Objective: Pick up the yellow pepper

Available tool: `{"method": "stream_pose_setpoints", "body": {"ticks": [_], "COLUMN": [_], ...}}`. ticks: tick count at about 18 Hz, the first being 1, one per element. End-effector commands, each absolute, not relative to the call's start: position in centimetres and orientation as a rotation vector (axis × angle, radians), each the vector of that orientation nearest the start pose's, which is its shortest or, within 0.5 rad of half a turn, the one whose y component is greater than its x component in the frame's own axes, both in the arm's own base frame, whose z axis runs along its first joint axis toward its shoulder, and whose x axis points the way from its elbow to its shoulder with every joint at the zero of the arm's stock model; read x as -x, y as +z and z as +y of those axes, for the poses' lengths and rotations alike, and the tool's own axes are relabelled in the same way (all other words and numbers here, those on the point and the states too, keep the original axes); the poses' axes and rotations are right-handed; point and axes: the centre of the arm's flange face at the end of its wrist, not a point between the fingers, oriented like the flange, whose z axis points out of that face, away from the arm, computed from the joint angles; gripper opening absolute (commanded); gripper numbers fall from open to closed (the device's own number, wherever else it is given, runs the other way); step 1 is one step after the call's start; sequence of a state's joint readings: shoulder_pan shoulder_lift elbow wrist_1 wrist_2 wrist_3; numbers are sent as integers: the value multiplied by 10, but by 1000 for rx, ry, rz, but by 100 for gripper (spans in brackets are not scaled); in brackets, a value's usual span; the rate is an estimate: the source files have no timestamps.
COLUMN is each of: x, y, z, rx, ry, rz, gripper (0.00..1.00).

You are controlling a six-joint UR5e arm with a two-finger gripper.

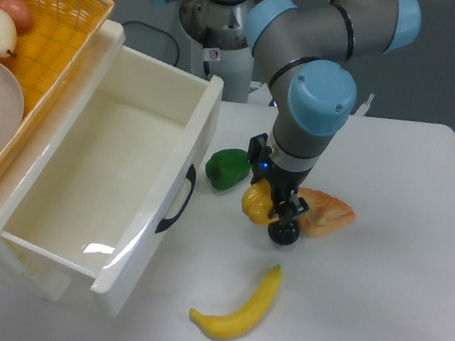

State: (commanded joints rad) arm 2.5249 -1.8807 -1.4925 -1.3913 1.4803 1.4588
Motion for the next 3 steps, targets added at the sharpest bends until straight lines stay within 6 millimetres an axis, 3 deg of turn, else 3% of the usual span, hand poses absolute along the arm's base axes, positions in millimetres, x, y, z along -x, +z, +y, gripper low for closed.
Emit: {"method": "stream_pose_setpoints", "body": {"ticks": [3], "x": [412], "y": [373], "z": [467], "rx": [2974], "ry": [-126], "rz": [763], "gripper": [50]}}
